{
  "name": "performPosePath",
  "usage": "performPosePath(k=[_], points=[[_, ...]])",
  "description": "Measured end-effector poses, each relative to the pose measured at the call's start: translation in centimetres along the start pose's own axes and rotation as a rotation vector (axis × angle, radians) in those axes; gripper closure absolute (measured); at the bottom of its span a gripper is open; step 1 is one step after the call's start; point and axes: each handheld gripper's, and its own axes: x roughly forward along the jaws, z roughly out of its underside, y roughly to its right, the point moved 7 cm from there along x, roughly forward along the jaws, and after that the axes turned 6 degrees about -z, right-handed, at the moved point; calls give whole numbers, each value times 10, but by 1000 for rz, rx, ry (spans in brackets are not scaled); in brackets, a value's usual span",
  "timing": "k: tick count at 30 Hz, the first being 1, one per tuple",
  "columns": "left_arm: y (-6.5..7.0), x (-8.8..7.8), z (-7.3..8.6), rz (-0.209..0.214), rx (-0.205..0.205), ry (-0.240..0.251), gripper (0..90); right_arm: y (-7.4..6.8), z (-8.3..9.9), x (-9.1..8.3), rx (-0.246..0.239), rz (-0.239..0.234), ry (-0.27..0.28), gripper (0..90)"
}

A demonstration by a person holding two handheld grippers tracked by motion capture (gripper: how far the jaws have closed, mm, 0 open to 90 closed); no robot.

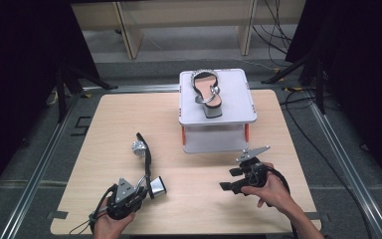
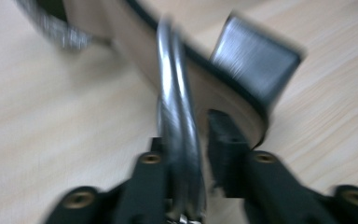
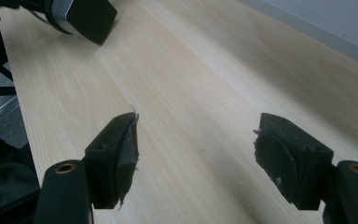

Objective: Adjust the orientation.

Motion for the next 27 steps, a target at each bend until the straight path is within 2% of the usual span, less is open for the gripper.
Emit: performPosePath(k=[3,5,6,7,8,10,11,12,14,15,16,18,19,20,22,23,24,26,27], points=[[7,-3,-12,13,20,48,852,-1,1,-1,18,-3,-4,303],[10,-5,-19,31,27,58,854,-2,1,-1,28,-6,2,304],[10,-5,-22,36,30,64,853,-2,0,-1,20,-3,11,305],[13,-5,-27,50,15,70,853,0,-1,-2,-2,-3,12,304],[15,-3,-30,54,26,72,852,-3,0,-3,32,-13,10,305],[26,-1,-40,84,44,81,852,-3,-1,-4,23,-11,17,305],[29,0,-43,83,66,71,852,-3,-2,-5,22,-9,21,305],[36,2,-50,100,80,83,853,-3,-2,-5,8,-13,19,305],[49,3,-59,130,88,87,855,-4,-2,-7,24,-13,21,306],[58,6,-64,154,113,77,855,-2,-3,-7,1,-8,24,305],[63,8,-65,163,131,68,854,-3,-2,-8,23,-9,27,306],[75,13,-70,192,172,59,859,-3,-3,-9,3,-14,26,306],[84,15,-72,214,182,37,863,-3,-3,-9,4,-13,25,306],[91,18,-72,232,190,33,849,-5,-2,-10,28,-16,24,306],[98,23,-74,245,199,25,849,-4,-2,-10,19,-17,28,306],[98,27,-75,240,220,7,849,-3,-2,-11,10,-8,27,306],[99,30,-76,247,204,10,848,-4,-1,-10,18,-15,26,306],[101,34,-79,262,166,11,849,-4,0,-9,-1,-12,20,306],[102,35,-81,272,160,10,849,-5,0,-8,19,-18,15,306]])
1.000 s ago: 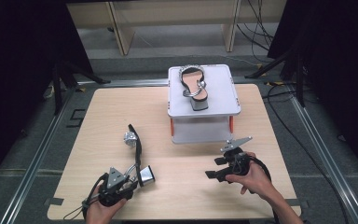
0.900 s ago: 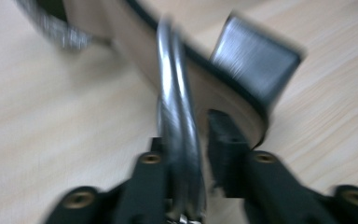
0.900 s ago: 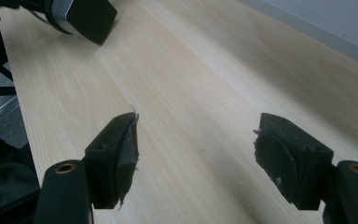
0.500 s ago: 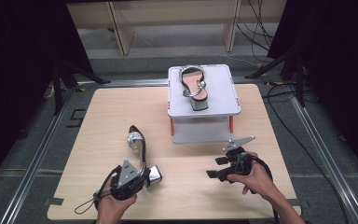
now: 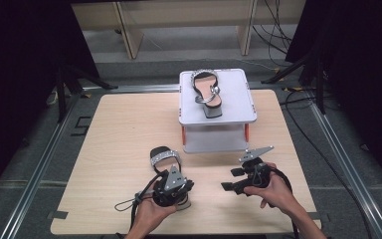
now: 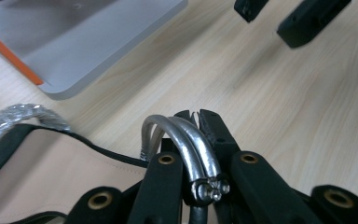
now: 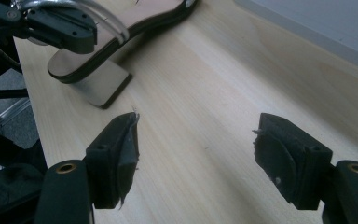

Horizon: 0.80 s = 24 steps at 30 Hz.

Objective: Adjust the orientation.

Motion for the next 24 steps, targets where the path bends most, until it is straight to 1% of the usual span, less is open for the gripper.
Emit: performPosePath(k=[1,2,3,4,5,6,7,8,9,10,11,13,14,15,16,17,18,19,20,21,22,23,24], points=[[0,1,-2,-4,3,-2,849,0,1,1,-4,1,-9,306],[1,2,-4,-3,10,-1,847,1,0,2,-19,1,-4,306],[2,3,-5,4,11,2,842,1,1,3,-19,4,-9,306],[4,4,-6,15,3,-4,828,-1,1,4,-3,2,-16,306],[3,6,-7,15,8,4,811,-2,2,4,11,3,-19,306],[3,5,-6,14,6,-5,808,-2,2,5,4,4,-16,305],[3,6,-6,19,1,0,799,-1,2,6,-26,6,-21,305],[1,4,-5,15,6,-8,781,-2,2,6,-18,5,-23,306],[0,3,-5,13,4,-10,745,-3,2,8,-25,-4,-23,305],[0,2,-5,22,-5,-7,687,-5,3,9,-11,-2,-25,305],[-1,1,-4,16,-12,-24,593,-6,3,9,-12,-4,-31,305],[-2,-3,-2,16,-45,-27,479,-6,2,12,-31,-4,-32,306],[-2,-4,-1,21,-48,-30,418,-9,2,13,-22,-7,-33,306],[-2,-5,2,19,-49,-42,347,-8,2,14,-34,-6,-35,306],[-5,-8,6,-23,-18,-59,270,-9,2,15,-37,-9,-34,307],[-6,-9,7,-39,-9,-58,184,-10,1,17,-35,-2,-37,312],[-8,-12,9,-45,8,-62,187,-12,1,18,-36,-6,-39,313],[-10,-15,11,-47,17,-71,192,-13,1,21,-47,-14,-44,314],[-14,-19,12,-51,3,-63,190,-15,2,23,-27,-14,-50,314],[-17,-22,13,-59,5,-62,195,-15,0,27,-58,-18,-53,314],[-18,-26,15,-55,-14,-42,198,-15,0,29,-68,-15,-57,315],[-21,-30,18,-62,-5,-46,198,-18,-2,32,-60,-20,-60,322],[-22,-33,19,-62,-20,-40,196,-20,-4,34,-67,-23,-51,332]])
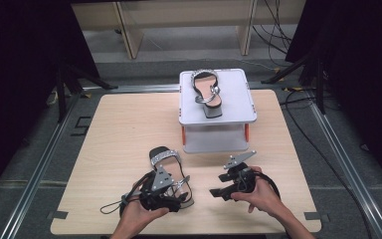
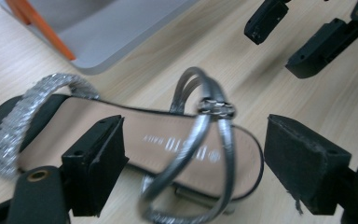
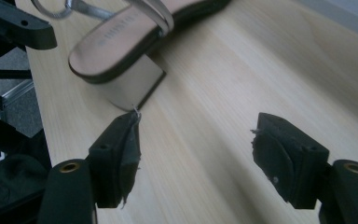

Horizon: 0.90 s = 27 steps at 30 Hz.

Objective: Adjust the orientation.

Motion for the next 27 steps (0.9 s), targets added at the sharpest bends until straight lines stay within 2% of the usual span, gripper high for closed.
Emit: performPosePath(k=[2,4,5,6,7,8,9,10,11,12,13,14,16,17,18,19,20,21,23,25,26,27], points=[[-5,-8,6,-12,-12,8,188,-2,-6,4,-19,-9,7,347],[-5,-15,13,-7,-41,22,185,-6,-13,9,-52,-20,13,418],[-7,-18,18,-15,-39,14,185,-6,-20,13,-83,-14,27,421],[-7,-21,22,-18,-59,21,186,-10,-23,15,-63,-17,21,436],[-9,-23,27,-26,-64,14,187,-11,-27,19,-88,-15,25,456],[-9,-26,33,-31,-87,16,189,-11,-31,22,-114,-19,28,467],[-9,-27,36,-28,-103,21,189,-13,-35,27,-110,-12,23,480],[-11,-29,43,-39,-103,4,190,-13,-39,30,-123,-13,25,488],[-12,-30,49,-43,-114,-5,191,-16,-42,34,-112,-12,15,497],[-11,-30,56,-39,-143,-3,191,-15,-46,38,-127,-8,29,512],[-14,-30,62,-47,-130,-29,195,-15,-49,43,-128,-2,28,529],[-15,-30,69,-49,-141,-42,197,-17,-50,45,-99,-3,22,533],[-17,-30,80,-54,-149,-61,200,-15,-55,53,-115,-2,25,563],[-17,-29,83,-60,-164,-64,203,-14,-56,56,-103,-4,22,569],[-17,-27,91,-62,-167,-88,206,-14,-56,59,-80,-3,24,587],[-16,-25,96,-57,-171,-106,211,-12,-59,62,-86,-13,45,646],[-16,-24,99,-55,-165,-118,214,-13,-59,64,-74,-33,48,703],[-16,-24,100,-56,-171,-120,214,-13,-60,64,-71,-39,50,725],[-18,-26,100,-62,-175,-111,214,-11,-60,63,-103,-12,42,815],[-17,-26,101,-67,-171,-120,214,-11,-59,60,-88,-25,45,824],[-15,-26,101,-51,-174,-119,215,-10,-59,58,-94,-25,37,826],[-15,-25,102,-55,-162,-120,215,-9,-59,56,-108,-19,35,827]])
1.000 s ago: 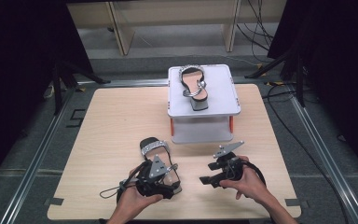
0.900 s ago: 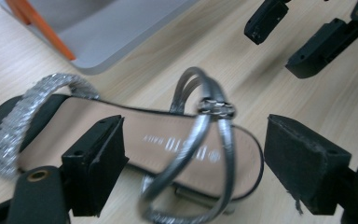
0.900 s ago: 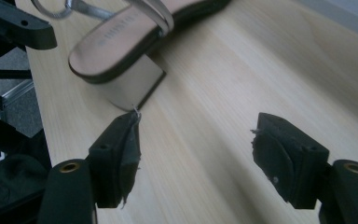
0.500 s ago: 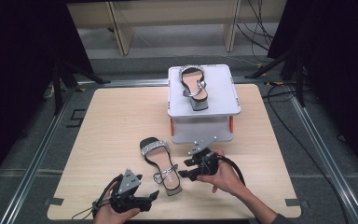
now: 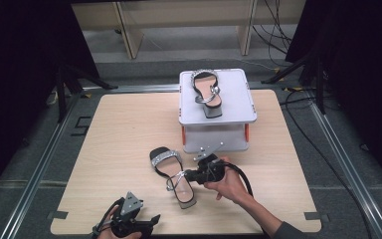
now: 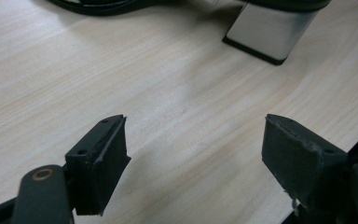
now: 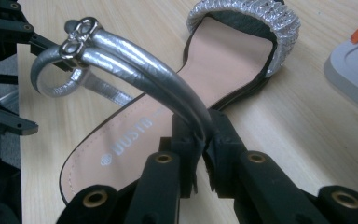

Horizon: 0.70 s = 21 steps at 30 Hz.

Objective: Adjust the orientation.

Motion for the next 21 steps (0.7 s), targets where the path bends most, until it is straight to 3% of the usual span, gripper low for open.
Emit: performPosePath(k=[8,10,11,13,19,21], points=[[0,-1,1,-3,-4,0,219,6,10,-40,-18,-4,11,829],[-2,-4,2,7,30,-12,219,9,17,-53,-24,-1,10,830],[-1,-2,2,-2,7,-4,219,9,21,-57,-19,-2,7,830],[-2,-2,2,-5,3,-5,219,12,29,-68,-19,-1,0,830],[-4,-4,2,-4,0,-7,221,25,50,-97,25,45,-2,832],[-7,-5,3,-3,30,-21,222,33,56,-105,32,87,-6,834]])
